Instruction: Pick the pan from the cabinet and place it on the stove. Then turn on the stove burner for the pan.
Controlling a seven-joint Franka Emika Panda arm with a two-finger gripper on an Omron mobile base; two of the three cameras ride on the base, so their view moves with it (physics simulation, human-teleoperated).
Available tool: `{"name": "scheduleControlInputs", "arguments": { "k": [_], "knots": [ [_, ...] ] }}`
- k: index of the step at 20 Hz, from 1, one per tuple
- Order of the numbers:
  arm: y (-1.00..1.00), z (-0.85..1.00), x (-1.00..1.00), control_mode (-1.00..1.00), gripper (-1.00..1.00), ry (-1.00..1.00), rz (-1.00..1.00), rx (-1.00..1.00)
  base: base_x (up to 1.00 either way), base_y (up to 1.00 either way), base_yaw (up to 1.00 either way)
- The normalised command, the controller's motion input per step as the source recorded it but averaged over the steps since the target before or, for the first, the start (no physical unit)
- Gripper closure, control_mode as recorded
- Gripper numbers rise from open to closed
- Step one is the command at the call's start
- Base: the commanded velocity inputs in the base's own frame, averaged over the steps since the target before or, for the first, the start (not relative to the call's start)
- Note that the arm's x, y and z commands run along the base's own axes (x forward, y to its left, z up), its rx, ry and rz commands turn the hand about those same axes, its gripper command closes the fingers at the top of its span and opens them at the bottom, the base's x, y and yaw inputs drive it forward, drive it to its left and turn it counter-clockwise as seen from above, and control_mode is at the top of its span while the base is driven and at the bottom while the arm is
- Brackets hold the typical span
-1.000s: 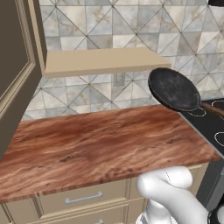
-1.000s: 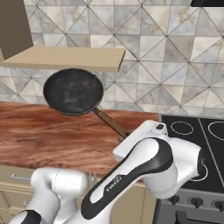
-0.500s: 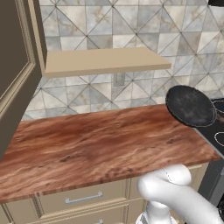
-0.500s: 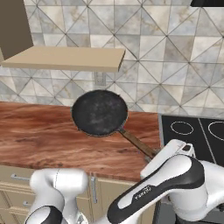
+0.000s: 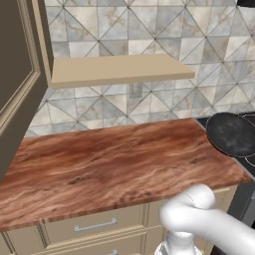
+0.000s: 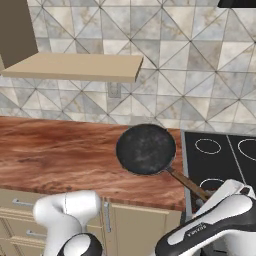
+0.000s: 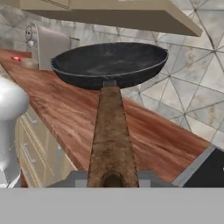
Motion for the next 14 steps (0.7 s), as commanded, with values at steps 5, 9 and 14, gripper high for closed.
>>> {"name": "scheduleControlInputs", "arguments": {
  "k": [5, 9, 14],
  "knots": [
    [-0.94, -0.52, 0.00, -1.00, 1.00, 0.05, -0.07, -0.01, 0.00, 0.00, 0.00],
    [-0.89, -0.49, 0.00, -1.00, 1.00, 0.08, -0.09, 0.00, 0.00, 0.00, 0.00],
    [-0.84, -0.49, 0.00, -1.00, 1.00, 0.08, -0.09, 0.00, 0.00, 0.00, 0.00]
  ]
}}
